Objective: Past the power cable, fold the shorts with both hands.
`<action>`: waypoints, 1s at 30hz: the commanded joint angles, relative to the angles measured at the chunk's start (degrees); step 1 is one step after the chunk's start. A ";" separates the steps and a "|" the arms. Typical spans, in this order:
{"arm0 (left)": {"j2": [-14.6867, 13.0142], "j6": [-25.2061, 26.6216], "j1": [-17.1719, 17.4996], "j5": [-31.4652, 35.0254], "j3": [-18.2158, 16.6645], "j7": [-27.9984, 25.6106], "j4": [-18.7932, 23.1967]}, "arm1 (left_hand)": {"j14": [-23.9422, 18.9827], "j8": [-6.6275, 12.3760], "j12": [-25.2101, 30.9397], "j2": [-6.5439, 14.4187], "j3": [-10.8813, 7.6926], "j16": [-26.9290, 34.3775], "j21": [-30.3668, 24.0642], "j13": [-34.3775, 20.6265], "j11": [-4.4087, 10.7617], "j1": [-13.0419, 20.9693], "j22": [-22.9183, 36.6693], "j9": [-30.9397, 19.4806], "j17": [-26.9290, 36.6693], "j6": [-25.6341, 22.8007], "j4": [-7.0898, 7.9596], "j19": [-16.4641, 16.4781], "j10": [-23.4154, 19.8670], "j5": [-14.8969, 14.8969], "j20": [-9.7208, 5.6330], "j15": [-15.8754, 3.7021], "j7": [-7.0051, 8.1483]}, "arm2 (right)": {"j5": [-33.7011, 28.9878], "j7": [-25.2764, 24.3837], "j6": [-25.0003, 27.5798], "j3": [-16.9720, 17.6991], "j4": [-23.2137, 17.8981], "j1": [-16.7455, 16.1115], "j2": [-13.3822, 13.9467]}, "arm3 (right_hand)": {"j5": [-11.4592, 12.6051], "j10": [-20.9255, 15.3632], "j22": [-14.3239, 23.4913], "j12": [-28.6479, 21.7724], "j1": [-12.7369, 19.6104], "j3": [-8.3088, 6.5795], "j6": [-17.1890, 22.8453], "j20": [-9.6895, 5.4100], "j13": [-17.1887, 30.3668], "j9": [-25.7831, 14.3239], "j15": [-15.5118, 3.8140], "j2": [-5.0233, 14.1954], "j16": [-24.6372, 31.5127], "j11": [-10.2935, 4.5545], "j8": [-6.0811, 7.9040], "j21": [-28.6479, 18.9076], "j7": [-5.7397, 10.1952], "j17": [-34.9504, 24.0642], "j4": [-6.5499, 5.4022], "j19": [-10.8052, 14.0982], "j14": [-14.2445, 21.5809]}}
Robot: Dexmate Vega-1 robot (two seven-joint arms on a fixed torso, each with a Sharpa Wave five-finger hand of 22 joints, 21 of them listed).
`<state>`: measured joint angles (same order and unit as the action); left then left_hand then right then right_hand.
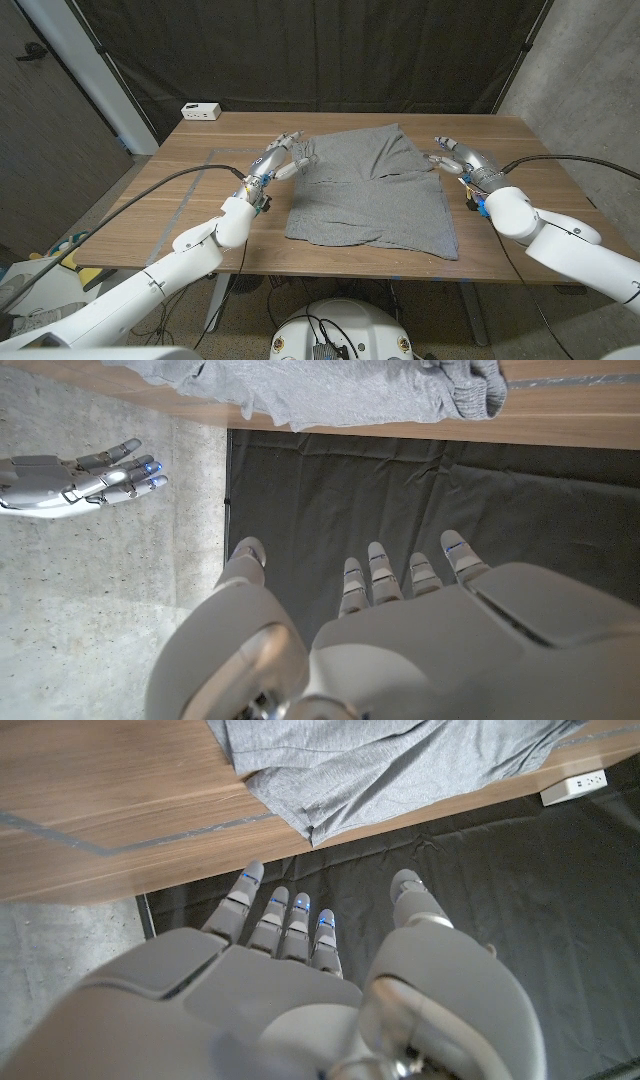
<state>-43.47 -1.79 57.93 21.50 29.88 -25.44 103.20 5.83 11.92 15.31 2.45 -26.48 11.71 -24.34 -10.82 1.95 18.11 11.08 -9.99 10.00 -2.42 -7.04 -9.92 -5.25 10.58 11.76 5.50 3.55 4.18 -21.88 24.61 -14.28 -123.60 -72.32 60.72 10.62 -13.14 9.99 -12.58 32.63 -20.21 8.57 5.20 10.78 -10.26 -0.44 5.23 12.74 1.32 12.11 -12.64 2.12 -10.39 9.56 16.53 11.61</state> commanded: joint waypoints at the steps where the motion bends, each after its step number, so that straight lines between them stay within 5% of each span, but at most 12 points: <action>1: -1.86 3.13 1.23 5.70 0.85 0.50 3.58 | -2.07 0.26 0.38 -1.51 0.31 0.50 -0.32 -0.15 0.74 1.28 0.08 -0.26 0.16 -0.95 -1.19 -0.63 -2.26 0.15 -0.06 -0.23 0.04 | -6.35 -1.78 9.41 -0.70 -5.74 -2.40 2.68 | 0.89 -0.68 0.20 -0.06 0.79 1.05 1.62 -0.86 0.33 -0.30 -0.97 -2.11 0.32 -0.90 0.36 -0.30 0.34 -0.08 0.13 0.98 1.11; 7: -2.90 4.70 2.21 8.33 1.04 0.86 5.82 | -3.77 0.58 0.68 -2.97 0.81 0.68 -0.21 -0.17 1.22 2.57 0.07 -0.28 0.16 -2.90 -1.98 0.20 -4.64 0.63 0.04 -0.97 0.13 | -7.61 -2.48 11.69 0.51 -7.72 -4.66 3.55 | 3.54 -1.95 0.38 0.18 4.75 2.62 4.77 -3.62 0.45 -0.36 -3.91 -6.13 -0.14 -3.26 0.66 -0.09 2.19 -0.18 0.49 1.57 2.28; 30: -5.59 10.17 4.93 16.35 1.75 4.20 12.29 | -7.61 1.65 1.05 -9.11 3.28 0.85 0.20 -0.29 2.77 7.69 -0.08 -0.36 0.24 -9.86 -2.88 3.04 -10.69 3.05 0.33 -1.58 0.13 | -14.79 -3.90 20.81 2.45 -14.37 -12.61 7.08 | 8.80 -5.99 0.61 -0.45 10.08 4.84 10.04 -5.22 0.75 -0.50 -7.11 -10.74 0.57 -4.64 1.26 -0.39 3.80 -0.96 0.12 3.40 5.62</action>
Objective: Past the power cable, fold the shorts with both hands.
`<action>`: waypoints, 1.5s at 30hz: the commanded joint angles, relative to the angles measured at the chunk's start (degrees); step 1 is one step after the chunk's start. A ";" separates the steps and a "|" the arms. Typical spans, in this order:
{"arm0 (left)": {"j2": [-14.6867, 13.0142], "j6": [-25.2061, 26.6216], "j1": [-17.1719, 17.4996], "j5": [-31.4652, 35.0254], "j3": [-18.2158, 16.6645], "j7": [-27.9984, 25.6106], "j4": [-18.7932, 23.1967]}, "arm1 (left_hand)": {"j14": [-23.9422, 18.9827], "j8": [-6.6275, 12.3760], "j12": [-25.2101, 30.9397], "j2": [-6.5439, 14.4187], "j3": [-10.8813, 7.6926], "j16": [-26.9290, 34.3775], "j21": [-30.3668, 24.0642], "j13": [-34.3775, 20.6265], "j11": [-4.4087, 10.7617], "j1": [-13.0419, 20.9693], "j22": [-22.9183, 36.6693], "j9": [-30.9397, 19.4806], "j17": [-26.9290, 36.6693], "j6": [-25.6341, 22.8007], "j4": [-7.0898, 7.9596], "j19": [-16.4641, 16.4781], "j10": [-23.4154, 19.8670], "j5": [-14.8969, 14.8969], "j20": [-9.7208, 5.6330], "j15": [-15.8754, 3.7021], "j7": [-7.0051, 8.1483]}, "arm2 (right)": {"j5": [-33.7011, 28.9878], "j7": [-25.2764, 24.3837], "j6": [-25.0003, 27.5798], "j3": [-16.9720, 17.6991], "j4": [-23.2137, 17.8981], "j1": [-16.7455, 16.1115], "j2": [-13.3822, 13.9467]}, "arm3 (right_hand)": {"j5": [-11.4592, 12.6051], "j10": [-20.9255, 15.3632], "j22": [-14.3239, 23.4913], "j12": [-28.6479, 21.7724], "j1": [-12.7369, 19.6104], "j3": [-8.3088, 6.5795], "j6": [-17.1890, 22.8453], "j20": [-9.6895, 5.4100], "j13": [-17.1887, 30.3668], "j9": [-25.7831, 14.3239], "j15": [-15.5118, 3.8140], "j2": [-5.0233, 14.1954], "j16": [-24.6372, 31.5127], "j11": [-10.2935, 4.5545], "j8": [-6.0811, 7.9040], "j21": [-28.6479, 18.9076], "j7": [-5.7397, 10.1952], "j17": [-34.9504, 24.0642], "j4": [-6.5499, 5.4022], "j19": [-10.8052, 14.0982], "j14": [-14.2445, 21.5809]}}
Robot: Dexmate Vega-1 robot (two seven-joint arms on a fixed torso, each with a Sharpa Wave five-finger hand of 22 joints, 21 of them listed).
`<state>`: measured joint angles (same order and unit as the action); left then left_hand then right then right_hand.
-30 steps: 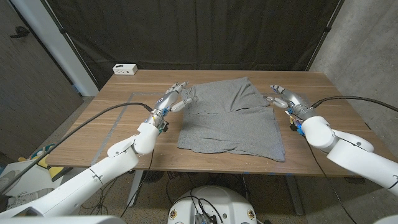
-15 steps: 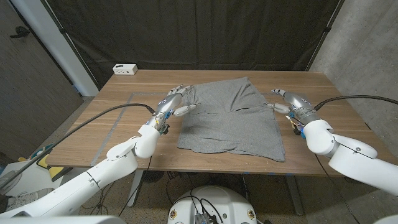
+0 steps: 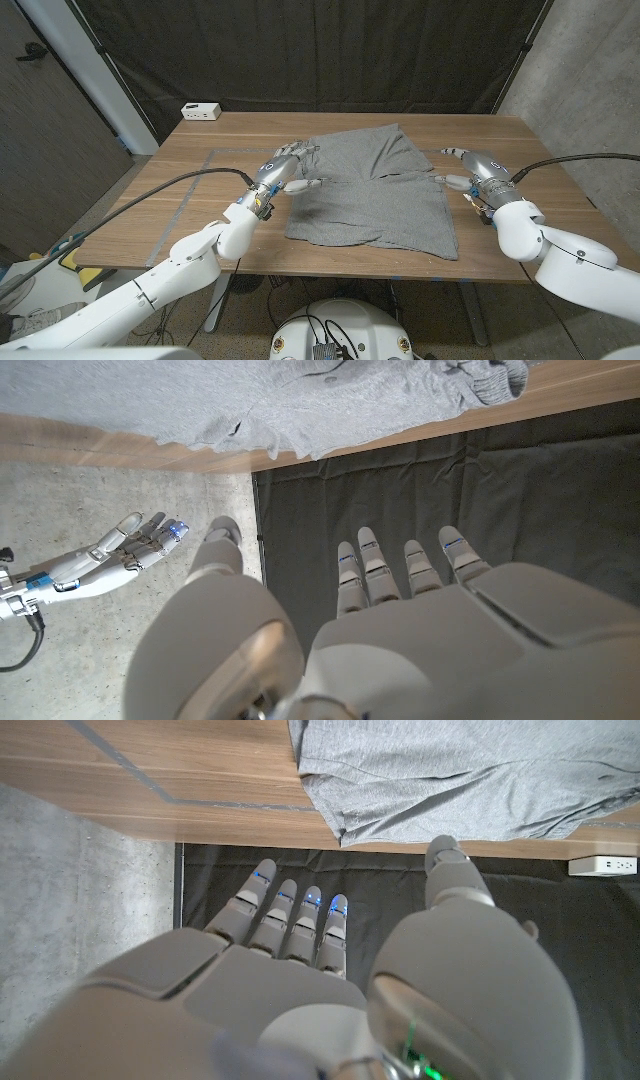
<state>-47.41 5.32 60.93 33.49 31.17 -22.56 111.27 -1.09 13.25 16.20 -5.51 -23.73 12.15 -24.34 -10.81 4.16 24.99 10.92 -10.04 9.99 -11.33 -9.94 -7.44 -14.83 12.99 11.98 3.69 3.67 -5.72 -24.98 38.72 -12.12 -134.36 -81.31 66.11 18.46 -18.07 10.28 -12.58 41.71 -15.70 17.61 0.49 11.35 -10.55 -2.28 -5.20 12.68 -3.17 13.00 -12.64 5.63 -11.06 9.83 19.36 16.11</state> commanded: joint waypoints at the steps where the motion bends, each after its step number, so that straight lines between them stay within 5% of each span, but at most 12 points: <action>1: -1.78 3.28 2.10 4.63 0.46 1.49 4.51 | -0.77 0.31 0.16 -1.45 0.67 0.39 0.26 -0.31 0.53 1.11 0.07 -0.32 0.25 -1.14 0.01 0.59 -1.36 0.80 0.13 0.24 -0.04 | -4.95 -0.59 7.21 0.46 -3.96 -3.91 1.83 | 1.14 -1.21 0.33 -0.48 1.14 0.38 1.16 -0.58 0.20 -0.22 -5.44 -0.36 0.73 -0.14 0.39 -0.39 0.41 -0.33 -0.17 0.62 1.38; 8: -2.48 4.11 3.18 6.06 0.06 1.54 5.73 | -1.57 0.56 0.19 -2.65 1.34 0.42 0.55 -0.38 0.78 2.76 0.07 -0.37 0.27 -2.88 0.10 0.89 -2.70 1.71 0.15 -0.04 -0.04 | -7.46 -0.72 11.07 -0.93 -5.97 -4.72 2.51 | 4.15 -6.04 0.49 -1.80 2.97 1.27 3.82 -1.20 0.59 -0.31 -6.87 -0.52 1.84 -0.85 0.65 -0.59 0.54 -1.28 -0.98 1.50 3.87; 16: -3.41 5.38 3.93 9.11 0.09 1.92 6.94 | -1.92 0.92 0.23 -3.74 2.34 0.22 0.84 -0.53 1.15 4.96 0.08 -0.46 0.30 -5.49 0.25 1.55 -4.43 3.05 0.16 0.06 1.35 | -9.33 -0.91 15.51 -1.43 -8.51 -6.69 3.81 | 5.32 -6.34 0.55 -1.64 3.66 1.74 5.55 -1.50 0.74 -0.32 -7.59 -0.66 2.09 -1.52 0.94 -0.66 1.56 -1.64 -1.18 1.81 4.45; 22: -3.79 6.29 4.03 11.15 0.35 3.10 7.86 | -2.54 0.87 0.78 -4.51 3.91 0.18 1.33 -0.92 2.20 7.19 0.10 -0.58 0.34 -7.35 0.42 2.02 -7.49 4.67 0.20 -0.39 2.30 | -9.06 -0.98 17.69 -1.04 -9.58 -7.81 3.76 | 6.46 -6.35 0.59 -1.35 4.14 2.51 3.84 -1.47 0.88 -0.30 -8.13 -1.22 1.98 -2.29 -0.18 -0.43 2.96 -1.98 -1.35 1.34 4.14; 30: -4.79 7.81 4.33 13.88 0.50 5.74 9.49 | -3.24 0.66 0.72 -4.74 4.70 0.33 1.49 -1.23 2.45 8.07 0.10 -0.64 0.37 -7.61 0.44 2.36 -7.76 5.39 0.18 -0.59 2.25 | -9.57 0.18 22.72 -4.81 -11.59 -5.77 4.87 | 7.14 -6.66 0.61 -1.27 4.18 3.41 2.77 -1.30 0.98 -0.29 -8.33 -2.15 1.87 -2.80 -0.80 -0.09 2.77 -2.16 -1.43 0.52 3.87; 36: -5.35 8.73 4.88 15.16 0.33 7.03 10.28 | -3.65 0.66 0.77 -4.95 5.43 0.41 1.62 -1.46 2.47 8.59 0.11 -0.69 0.40 -8.15 0.46 2.59 -8.12 5.99 0.19 -0.84 2.16 | -9.33 0.37 25.59 -7.10 -12.64 -4.39 5.58 | 7.77 -7.45 0.61 -1.37 4.41 4.20 3.05 -1.43 1.04 -0.32 -7.58 -2.83 1.70 -1.19 -0.82 -0.03 1.90 -2.29 -1.45 0.40 3.50; 45: -6.16 10.69 5.38 18.72 0.65 9.78 11.77 | -4.56 0.69 1.13 -5.07 6.36 0.65 1.73 -1.77 2.77 9.21 0.14 -0.74 0.45 -8.91 0.51 2.98 -9.31 6.69 0.18 -1.32 2.21 | -8.89 -0.73 29.24 -10.75 -13.82 -2.95 6.12 | 8.50 -8.48 0.63 -1.51 4.94 4.87 4.36 -1.51 1.10 -0.34 -8.31 -3.05 1.83 -2.65 -0.46 -0.02 2.12 -2.47 -1.48 0.37 3.86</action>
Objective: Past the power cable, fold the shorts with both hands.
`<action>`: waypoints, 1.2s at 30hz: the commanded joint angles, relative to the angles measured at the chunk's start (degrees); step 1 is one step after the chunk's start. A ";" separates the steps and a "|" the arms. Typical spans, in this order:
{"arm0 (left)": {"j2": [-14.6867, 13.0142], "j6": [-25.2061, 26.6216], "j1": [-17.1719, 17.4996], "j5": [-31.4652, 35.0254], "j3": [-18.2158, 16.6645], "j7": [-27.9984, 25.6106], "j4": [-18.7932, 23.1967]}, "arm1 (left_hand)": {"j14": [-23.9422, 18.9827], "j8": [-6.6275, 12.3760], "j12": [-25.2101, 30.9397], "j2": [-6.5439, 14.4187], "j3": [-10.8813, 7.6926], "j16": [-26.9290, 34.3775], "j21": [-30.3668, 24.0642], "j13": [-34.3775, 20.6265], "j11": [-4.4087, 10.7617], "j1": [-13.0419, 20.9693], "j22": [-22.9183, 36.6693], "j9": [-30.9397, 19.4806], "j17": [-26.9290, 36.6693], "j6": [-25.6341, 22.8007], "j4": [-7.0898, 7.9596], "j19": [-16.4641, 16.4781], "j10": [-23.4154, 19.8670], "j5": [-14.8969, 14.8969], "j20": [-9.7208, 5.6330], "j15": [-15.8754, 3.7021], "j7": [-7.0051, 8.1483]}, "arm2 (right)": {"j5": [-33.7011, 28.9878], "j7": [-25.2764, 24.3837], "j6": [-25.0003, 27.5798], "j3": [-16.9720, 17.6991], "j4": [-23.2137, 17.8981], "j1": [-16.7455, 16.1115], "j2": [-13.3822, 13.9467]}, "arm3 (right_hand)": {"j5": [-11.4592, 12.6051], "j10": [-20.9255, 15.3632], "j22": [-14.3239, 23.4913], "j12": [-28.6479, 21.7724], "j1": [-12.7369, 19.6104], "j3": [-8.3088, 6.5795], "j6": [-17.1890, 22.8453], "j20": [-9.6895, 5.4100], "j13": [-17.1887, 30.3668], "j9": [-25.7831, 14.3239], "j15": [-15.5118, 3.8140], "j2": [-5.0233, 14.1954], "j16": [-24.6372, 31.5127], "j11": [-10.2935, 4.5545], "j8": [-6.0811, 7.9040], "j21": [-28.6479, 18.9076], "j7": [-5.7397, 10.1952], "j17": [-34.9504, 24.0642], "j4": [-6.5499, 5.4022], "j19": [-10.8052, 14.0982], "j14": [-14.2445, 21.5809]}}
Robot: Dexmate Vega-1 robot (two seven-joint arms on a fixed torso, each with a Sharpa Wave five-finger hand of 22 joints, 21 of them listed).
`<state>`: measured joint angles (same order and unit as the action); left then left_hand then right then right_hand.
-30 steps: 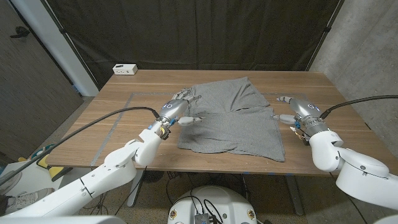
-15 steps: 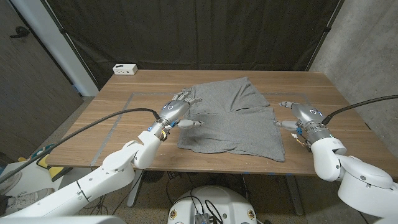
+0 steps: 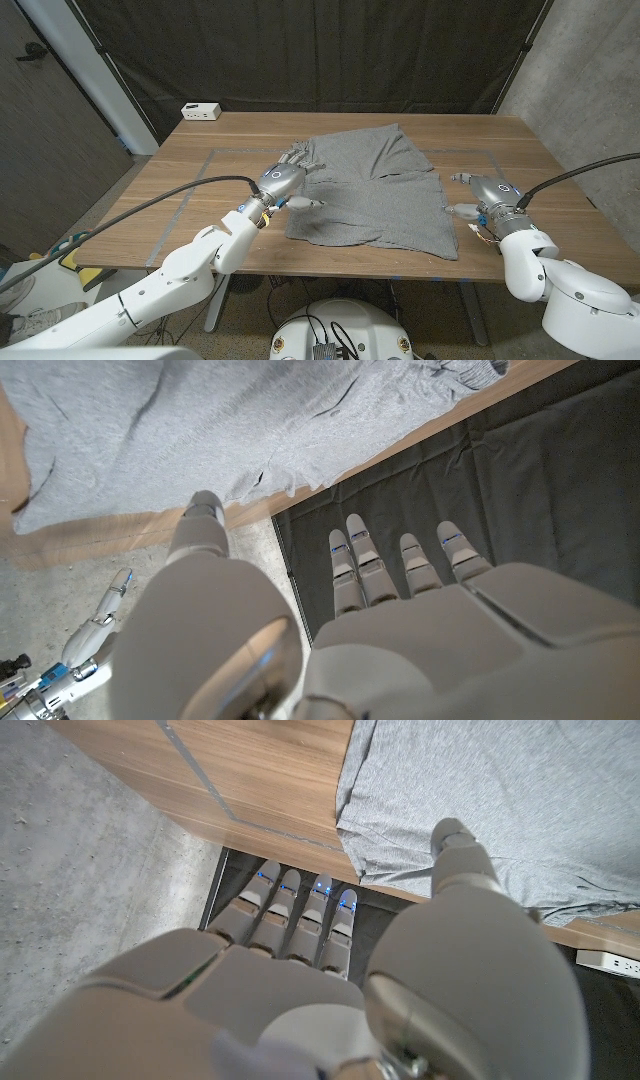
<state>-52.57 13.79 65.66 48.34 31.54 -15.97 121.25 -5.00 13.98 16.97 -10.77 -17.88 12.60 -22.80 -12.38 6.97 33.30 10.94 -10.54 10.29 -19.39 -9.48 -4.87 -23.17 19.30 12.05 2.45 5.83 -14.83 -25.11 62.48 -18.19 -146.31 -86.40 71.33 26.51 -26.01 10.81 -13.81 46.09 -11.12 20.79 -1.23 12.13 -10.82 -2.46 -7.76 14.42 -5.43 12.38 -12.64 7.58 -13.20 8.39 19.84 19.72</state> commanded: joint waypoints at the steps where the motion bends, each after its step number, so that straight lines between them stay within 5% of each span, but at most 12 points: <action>1: -0.99 2.42 0.72 4.12 0.26 3.36 1.89 | -0.80 0.04 0.40 0.19 0.66 0.23 0.20 -0.25 0.08 1.03 0.13 -0.25 0.16 -1.16 0.05 0.46 -1.11 0.49 0.11 -0.22 0.01 | 0.24 -1.32 5.45 -4.76 -1.81 1.80 0.83 | 0.53 -0.67 0.10 -0.31 0.64 0.34 1.31 0.23 0.32 -0.08 -8.21 -0.48 0.13 -0.51 0.19 -0.02 0.28 -0.35 -0.05 -0.13 0.33; 6: -1.25 3.67 1.01 5.49 0.15 5.23 2.85 | -2.11 -0.13 1.25 0.22 1.92 0.56 -0.09 -0.66 0.69 1.85 0.41 -0.30 0.21 -1.64 0.14 1.60 -3.69 1.30 0.05 -1.18 0.14 | 1.94 -2.17 6.38 -4.54 -2.09 1.17 0.77 | 0.78 -0.96 0.10 -0.34 0.85 0.55 1.18 0.20 0.38 -0.09 -8.69 -0.46 0.21 -1.01 0.07 0.01 0.17 -0.44 -0.08 -0.22 0.53; 12: -1.65 4.35 0.98 6.74 0.26 8.05 3.78 | -2.98 0.18 1.81 0.32 2.95 0.72 -0.21 -1.01 1.45 2.51 0.70 -0.33 0.25 -3.18 0.24 2.01 -5.47 1.86 0.05 -1.75 0.06 | 1.35 -1.27 10.69 -10.43 -2.94 5.85 1.31 | 1.57 -1.79 0.13 -0.49 2.19 0.64 3.48 0.17 0.72 -0.18 -9.61 0.51 0.75 -1.76 0.79 0.02 0.86 -0.82 -0.11 -0.34 1.67; 22: -1.50 5.87 2.07 8.96 0.41 10.09 4.84 | -4.86 0.71 3.14 0.37 5.32 0.99 -0.37 -1.53 2.33 3.60 1.18 -0.38 0.27 -6.30 0.47 2.47 -9.97 2.68 -0.15 -2.86 0.27 | 4.62 -2.97 10.62 -10.71 -2.98 5.63 1.37 | 1.91 -2.13 0.13 -0.53 2.84 0.84 4.34 0.10 0.91 -0.22 -9.88 0.73 0.99 -2.29 0.96 0.10 1.00 -1.05 -0.13 -0.57 2.21; 25: -1.87 6.26 2.33 9.06 0.38 12.09 5.49 | -4.77 0.46 2.62 0.38 5.80 0.84 -0.33 -1.59 2.19 3.82 1.25 -0.39 0.27 -6.08 0.50 2.38 -8.99 2.82 -0.10 -2.80 0.29 | 3.88 -2.59 13.52 -14.50 -3.45 8.36 1.14 | 1.97 -2.25 0.14 -0.55 2.92 0.95 4.49 0.09 0.96 -0.23 -9.89 0.69 1.03 -2.30 0.98 0.12 1.21 -1.10 -0.15 -0.66 2.29; 36: -2.40 6.69 2.97 9.79 0.23 14.96 6.41 | -4.03 -0.32 1.49 0.30 7.67 0.31 -0.01 -1.80 1.77 4.01 1.48 -0.43 0.33 -5.27 0.75 1.60 -7.16 3.26 0.10 -2.37 0.36 | 6.75 -4.84 14.75 -15.03 -3.85 8.25 1.26 | 2.17 -2.30 0.14 -0.50 3.37 1.14 4.65 -0.02 1.10 -0.24 -10.02 0.76 1.05 -2.46 0.91 0.17 1.66 -1.26 -0.14 -0.83 2.32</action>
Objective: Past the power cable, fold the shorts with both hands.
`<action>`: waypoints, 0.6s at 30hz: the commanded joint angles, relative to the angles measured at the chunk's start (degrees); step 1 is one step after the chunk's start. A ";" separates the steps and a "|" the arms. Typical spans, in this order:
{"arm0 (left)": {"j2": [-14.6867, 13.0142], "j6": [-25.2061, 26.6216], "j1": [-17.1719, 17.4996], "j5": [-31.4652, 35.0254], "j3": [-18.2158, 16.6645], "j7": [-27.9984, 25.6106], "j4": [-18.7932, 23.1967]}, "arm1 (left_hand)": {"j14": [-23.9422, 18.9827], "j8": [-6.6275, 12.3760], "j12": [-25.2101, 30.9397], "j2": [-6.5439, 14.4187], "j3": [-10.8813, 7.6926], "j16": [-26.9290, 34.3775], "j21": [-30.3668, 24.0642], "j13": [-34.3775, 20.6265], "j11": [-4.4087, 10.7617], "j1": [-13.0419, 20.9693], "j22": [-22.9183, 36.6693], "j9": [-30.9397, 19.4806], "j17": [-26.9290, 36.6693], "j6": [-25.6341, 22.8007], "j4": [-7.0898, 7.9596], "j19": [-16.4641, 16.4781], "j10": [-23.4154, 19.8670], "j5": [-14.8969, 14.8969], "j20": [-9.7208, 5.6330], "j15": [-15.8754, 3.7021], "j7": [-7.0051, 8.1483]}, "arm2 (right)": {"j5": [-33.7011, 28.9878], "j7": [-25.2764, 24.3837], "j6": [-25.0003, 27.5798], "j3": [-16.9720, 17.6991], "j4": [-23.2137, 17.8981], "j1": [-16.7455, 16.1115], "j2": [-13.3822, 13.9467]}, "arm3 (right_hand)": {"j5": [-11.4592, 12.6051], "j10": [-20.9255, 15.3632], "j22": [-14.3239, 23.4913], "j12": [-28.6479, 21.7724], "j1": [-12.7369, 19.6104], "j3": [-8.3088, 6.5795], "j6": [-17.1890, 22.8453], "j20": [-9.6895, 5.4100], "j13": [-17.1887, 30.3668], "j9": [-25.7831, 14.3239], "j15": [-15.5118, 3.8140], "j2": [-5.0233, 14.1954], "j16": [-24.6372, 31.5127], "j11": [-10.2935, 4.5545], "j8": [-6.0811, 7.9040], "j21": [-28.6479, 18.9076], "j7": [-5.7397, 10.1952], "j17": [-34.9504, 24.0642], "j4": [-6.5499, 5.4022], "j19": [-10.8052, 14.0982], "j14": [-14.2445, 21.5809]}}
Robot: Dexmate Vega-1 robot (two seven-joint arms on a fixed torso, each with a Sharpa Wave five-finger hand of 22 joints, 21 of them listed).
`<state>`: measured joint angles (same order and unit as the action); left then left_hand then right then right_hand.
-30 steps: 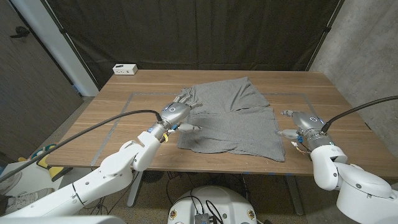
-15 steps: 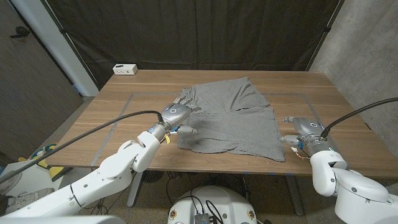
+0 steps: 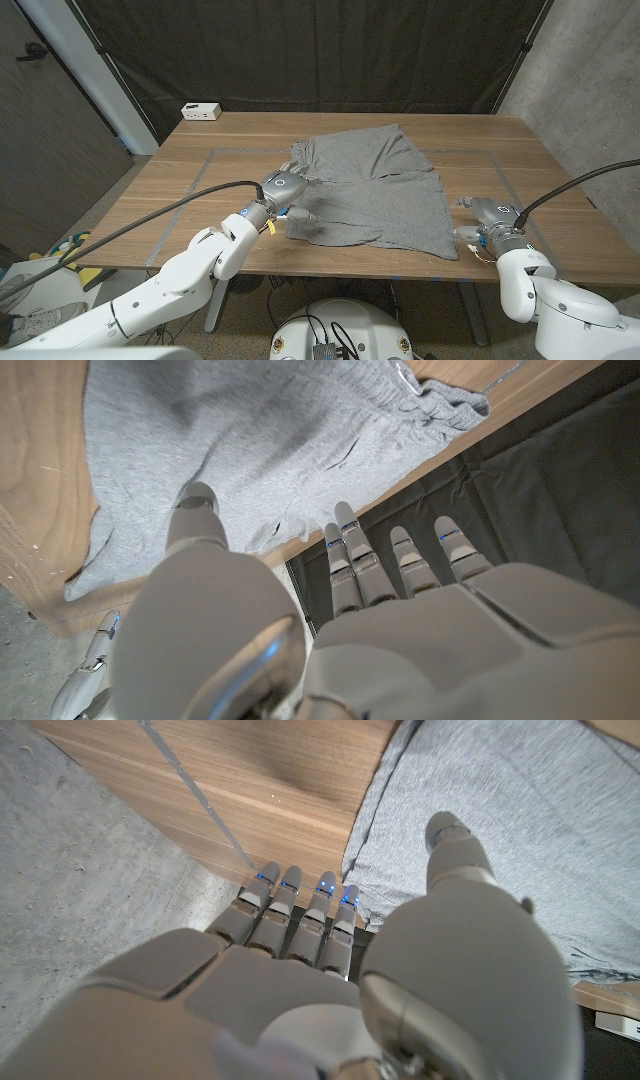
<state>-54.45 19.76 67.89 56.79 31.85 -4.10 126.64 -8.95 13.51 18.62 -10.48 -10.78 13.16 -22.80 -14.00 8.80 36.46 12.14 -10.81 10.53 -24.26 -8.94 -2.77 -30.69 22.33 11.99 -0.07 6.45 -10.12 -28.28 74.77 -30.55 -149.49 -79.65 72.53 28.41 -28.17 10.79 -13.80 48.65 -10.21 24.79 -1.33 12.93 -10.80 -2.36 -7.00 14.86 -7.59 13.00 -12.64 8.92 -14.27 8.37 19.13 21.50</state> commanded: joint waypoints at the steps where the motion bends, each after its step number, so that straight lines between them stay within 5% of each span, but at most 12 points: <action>1: -0.60 0.71 0.77 1.67 -0.02 3.15 1.03 | -0.10 0.18 -0.18 0.01 0.70 -0.25 -0.03 -0.19 0.00 0.86 0.30 -0.16 0.09 -0.59 0.23 -0.46 0.34 0.24 0.16 0.16 -0.13 | 2.32 -1.62 2.60 -2.88 -0.79 1.66 0.19 | 0.28 -0.15 0.16 -0.50 0.83 0.24 0.71 0.06 0.31 -0.26 -10.12 0.00 0.61 -0.28 0.29 0.16 0.33 -0.20 -0.13 -0.09 0.56; 18: -1.71 0.91 2.16 6.85 0.70 7.38 2.77 | 0.20 0.88 -1.53 0.54 2.92 -0.64 -0.28 -0.44 -0.33 2.38 0.64 -0.41 0.10 -4.09 0.24 0.13 2.20 0.79 0.13 0.19 2.54 | 5.45 -3.73 4.89 -5.65 -1.66 2.76 0.84 | 0.74 -1.06 0.17 -0.69 2.35 0.28 3.19 -0.13 0.67 -0.29 -10.15 1.10 1.05 -0.31 0.89 0.09 0.83 -0.75 -0.23 -0.05 1.42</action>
<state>-55.48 20.54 69.19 60.48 32.21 0.54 128.35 -8.95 14.20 17.09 -9.94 -8.16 12.82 -22.80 -14.26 8.29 38.05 12.67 -11.08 10.55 -27.89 -8.60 -2.77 -28.53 22.78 11.98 -0.08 8.81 -6.79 -30.76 78.56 -34.91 -150.63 -77.31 72.83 28.83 -28.67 10.79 -14.21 50.31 -10.03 27.34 -1.33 13.47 -10.79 -2.57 -5.94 15.74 -8.09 13.44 -12.64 9.62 -14.79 8.19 19.13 22.33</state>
